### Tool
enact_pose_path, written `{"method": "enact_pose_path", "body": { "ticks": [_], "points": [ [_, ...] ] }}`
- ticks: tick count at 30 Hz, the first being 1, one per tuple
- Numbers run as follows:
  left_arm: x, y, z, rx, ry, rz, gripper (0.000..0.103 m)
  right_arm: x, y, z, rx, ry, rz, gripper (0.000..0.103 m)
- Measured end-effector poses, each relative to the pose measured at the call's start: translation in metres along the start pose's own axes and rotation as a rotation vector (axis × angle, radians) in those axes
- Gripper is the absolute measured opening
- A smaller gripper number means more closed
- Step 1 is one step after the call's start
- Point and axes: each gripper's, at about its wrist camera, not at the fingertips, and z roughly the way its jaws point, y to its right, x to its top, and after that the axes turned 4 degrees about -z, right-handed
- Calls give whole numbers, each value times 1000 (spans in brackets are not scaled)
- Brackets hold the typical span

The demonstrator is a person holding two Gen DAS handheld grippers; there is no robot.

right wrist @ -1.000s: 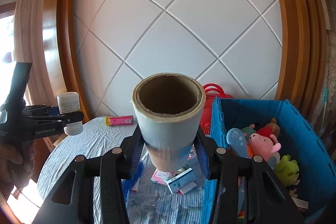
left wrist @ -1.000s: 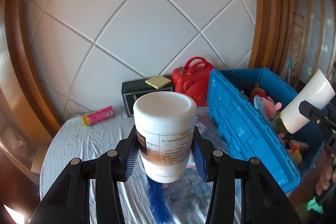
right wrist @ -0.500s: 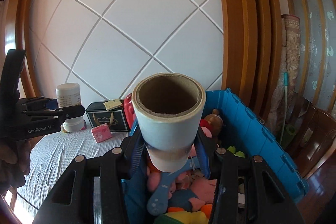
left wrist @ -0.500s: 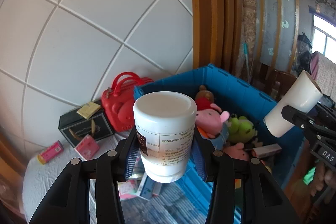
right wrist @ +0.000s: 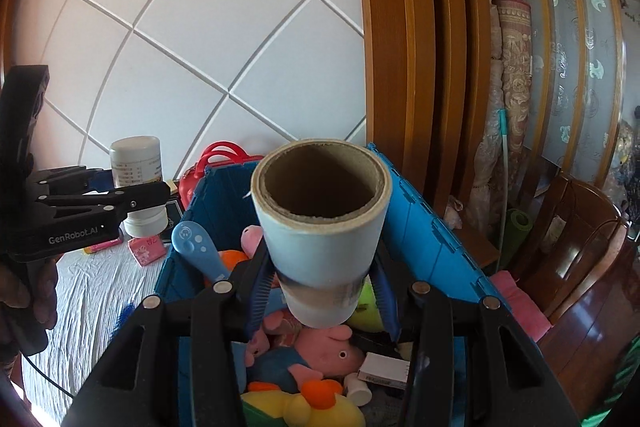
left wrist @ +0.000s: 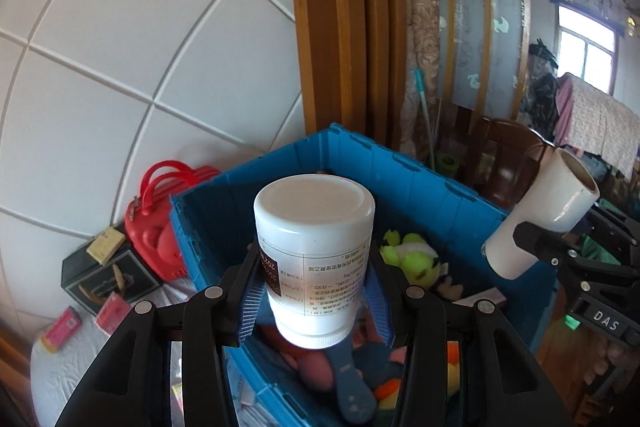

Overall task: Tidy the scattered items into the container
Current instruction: 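Open both grippers to drop the bottle and tape roll into the crate, then move both grippers back from the crate toward the bed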

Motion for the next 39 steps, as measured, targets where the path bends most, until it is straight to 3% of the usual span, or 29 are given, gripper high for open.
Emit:
{"method": "enact_pose_path", "body": {
  "ticks": [4, 5, 7, 11, 13, 17, 25, 31, 39],
  "points": [
    [4, 14, 17, -20, -23, -14, 45, 1, 12, 8, 1, -29, 22, 45],
    [5, 16, 21, -30, -36, -28, 47, 1, 13, 9, -1, -31, 20, 64],
    [5, 19, 25, -29, -50, -51, 82, 1, 15, 8, -15, -9, 22, 103],
    [-4, 10, 11, 28, -24, -72, 89, 1, 9, 14, -14, -4, 7, 103],
    [-11, -3, 0, 56, -25, -101, 102, 1, -3, 12, -1, 2, -1, 103],
    [-31, -36, -27, 113, -25, -149, 102, 2, -39, 4, 55, 29, -28, 103],
    [-101, -128, -92, 239, -87, -273, 102, -7, -161, -16, 208, 14, -109, 103],
    [-159, -198, -143, 333, -114, -366, 102, -25, -240, -24, 257, -32, -155, 103],
    [-222, -255, -197, 377, -137, -424, 102, -50, -320, -42, 278, -67, -191, 103]
  ]
}}
